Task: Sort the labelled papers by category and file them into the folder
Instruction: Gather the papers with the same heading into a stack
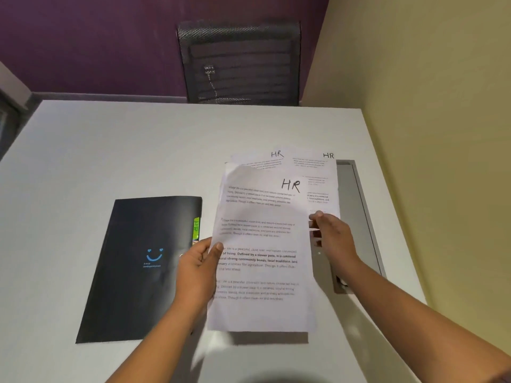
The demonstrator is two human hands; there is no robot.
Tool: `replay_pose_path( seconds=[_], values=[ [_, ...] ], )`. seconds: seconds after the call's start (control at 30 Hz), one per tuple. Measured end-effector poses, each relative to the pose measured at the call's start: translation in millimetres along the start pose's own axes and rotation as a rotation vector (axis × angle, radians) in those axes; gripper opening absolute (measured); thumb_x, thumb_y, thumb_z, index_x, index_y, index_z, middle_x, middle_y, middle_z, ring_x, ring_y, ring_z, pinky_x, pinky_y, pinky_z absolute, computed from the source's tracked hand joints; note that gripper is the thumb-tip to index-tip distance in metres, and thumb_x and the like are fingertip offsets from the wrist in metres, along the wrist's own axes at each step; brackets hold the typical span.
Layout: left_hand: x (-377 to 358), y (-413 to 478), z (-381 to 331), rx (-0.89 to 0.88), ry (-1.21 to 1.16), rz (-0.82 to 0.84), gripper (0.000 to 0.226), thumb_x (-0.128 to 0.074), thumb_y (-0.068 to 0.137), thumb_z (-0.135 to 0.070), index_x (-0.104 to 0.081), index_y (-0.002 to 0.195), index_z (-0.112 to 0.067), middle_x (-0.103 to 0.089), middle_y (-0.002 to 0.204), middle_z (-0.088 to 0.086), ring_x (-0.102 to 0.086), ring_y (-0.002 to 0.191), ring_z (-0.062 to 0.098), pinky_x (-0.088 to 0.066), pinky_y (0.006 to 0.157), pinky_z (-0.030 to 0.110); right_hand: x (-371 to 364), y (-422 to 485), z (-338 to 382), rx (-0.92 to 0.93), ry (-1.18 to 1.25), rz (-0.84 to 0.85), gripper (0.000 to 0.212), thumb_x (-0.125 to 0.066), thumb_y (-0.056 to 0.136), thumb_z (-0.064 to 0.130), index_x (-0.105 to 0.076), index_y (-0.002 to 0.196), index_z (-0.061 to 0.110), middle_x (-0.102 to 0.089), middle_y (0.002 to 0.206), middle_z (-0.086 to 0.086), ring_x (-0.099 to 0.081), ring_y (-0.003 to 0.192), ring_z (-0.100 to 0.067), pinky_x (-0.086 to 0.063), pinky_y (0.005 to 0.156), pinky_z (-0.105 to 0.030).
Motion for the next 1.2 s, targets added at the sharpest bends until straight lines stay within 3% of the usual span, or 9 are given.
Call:
replay_pose_path(
  seconds=[0.13, 0.23, 0.43, 0.57, 0.7, 0.77, 0.97, 1.1, 1.2],
  values=[
    [6.4, 25.6, -0.2, 0.022, -0.034, -0.066, 0.017, -0.057, 0.1, -0.013, -0.074, 0.104, -0.014, -0.08, 0.091, 0.006, -0.075, 0.08, 0.021, -0.063, 0.068, 0.029, -9.9, 61.6, 8.9, 0.007, -0.305, -0.136, 0.014, -0.067, 0.091, 0.018, -0.07, 0.103, 0.011, -0.073, 0.103, -0.008, -0.068, 0.091, -0.021, -0.054, 0.085, -0.034],
    [13.1, 43.7, 0.3, 0.007, 0.006, -0.107, 0.019, -0.057, 0.1, -0.016, -0.076, 0.097, -0.019, -0.08, 0.089, 0.004, -0.075, 0.079, 0.018, -0.061, 0.066, 0.027, -21.3, 86.8, 17.7, 0.005, -0.499, -0.181, 0.03, -0.064, 0.092, 0.022, -0.063, 0.119, 0.008, -0.068, 0.116, -0.008, -0.061, 0.1, -0.023, -0.044, 0.081, -0.028],
    [33.6, 65.3, 7.8, 0.029, 0.03, -0.174, 0.019, -0.059, 0.099, -0.022, -0.076, 0.094, -0.027, -0.08, 0.09, 0.002, -0.077, 0.083, 0.02, -0.059, 0.072, 0.034, -39.7, 108.9, 8.7, -0.103, -0.769, -0.144, 0.049, -0.07, 0.084, 0.04, -0.054, 0.12, 0.01, -0.065, 0.114, -0.007, -0.063, 0.107, -0.032, -0.053, 0.09, -0.041],
    [40.7, 69.5, 15.6, 0.041, 0.02, -0.195, 0.017, -0.059, 0.099, -0.022, -0.076, 0.096, -0.025, -0.079, 0.091, 0.003, -0.077, 0.082, 0.021, -0.059, 0.073, 0.036, -34.8, 119.7, -4.1, -0.184, -0.623, -0.107, 0.011, -0.069, 0.084, 0.023, -0.066, 0.09, 0.014, -0.071, 0.098, -0.004, -0.067, 0.094, -0.03, -0.049, 0.075, -0.031],
    [39.5, 69.7, 22.4, 0.051, 0.002, -0.183, 0.017, -0.059, 0.099, -0.023, -0.075, 0.094, -0.023, -0.079, 0.092, 0.006, -0.076, 0.083, 0.023, -0.06, 0.073, 0.037, 0.2, 112.1, -14.3, -0.227, -0.459, -0.272, 0.013, -0.06, 0.081, 0.019, -0.065, 0.073, 0.009, -0.07, 0.076, -0.005, -0.068, 0.073, -0.027, -0.052, 0.061, -0.031],
    [36.5, 69.6, 23.7, 0.053, 0.003, -0.167, 0.019, -0.058, 0.099, -0.023, -0.075, 0.092, -0.025, -0.079, 0.092, 0.006, -0.076, 0.082, 0.022, -0.06, 0.072, 0.036, 17.0, 106.5, -24.6, -0.281, -0.463, -0.31, 0.015, -0.06, 0.081, 0.024, -0.063, 0.079, 0.009, -0.069, 0.082, -0.006, -0.069, 0.077, -0.03, -0.05, 0.058, -0.029],
    [34.2, 69.9, 22.4, 0.05, 0.019, -0.151, 0.018, -0.058, 0.099, -0.024, -0.075, 0.092, -0.027, -0.079, 0.092, 0.006, -0.076, 0.083, 0.025, -0.059, 0.079, 0.045, 20.5, 102.0, -31.8, -0.41, -0.672, -0.343, 0.068, -0.079, 0.075, 0.048, -0.051, 0.121, 0.007, -0.065, 0.117, -0.012, -0.063, 0.108, -0.037, -0.054, 0.092, -0.05],
    [40.0, 69.6, 21.2, 0.067, 0.023, -0.153, 0.017, -0.058, 0.1, -0.024, -0.074, 0.098, -0.026, -0.079, 0.096, 0.006, -0.075, 0.09, 0.03, -0.058, 0.084, 0.051, 15.0, 109.4, -34.2, -0.391, -0.436, -0.262, 0.027, -0.076, 0.082, 0.025, -0.064, 0.099, 0.009, -0.073, 0.1, -0.01, -0.068, 0.079, -0.03, -0.057, 0.072, -0.035],
    [42.7, 67.3, 19.9, 0.063, 0.041, -0.156, 0.019, -0.058, 0.1, -0.024, -0.075, 0.095, -0.029, -0.079, 0.094, 0.003, -0.076, 0.086, 0.026, -0.06, 0.081, 0.047, 21.8, 109.1, -37.9, -0.333, -0.372, -0.263, 0.014, -0.07, 0.083, 0.019, -0.068, 0.095, 0.012, -0.074, 0.096, -0.008, -0.069, 0.08, -0.029, -0.059, 0.075, -0.037]
  ],
)
Point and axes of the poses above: each hand's wrist, its own y-axis towards the middle knuckle, its own x-axis out of the back of the hand, z = x × y, the point moved 6 cm from there along y, towards the middle knuckle
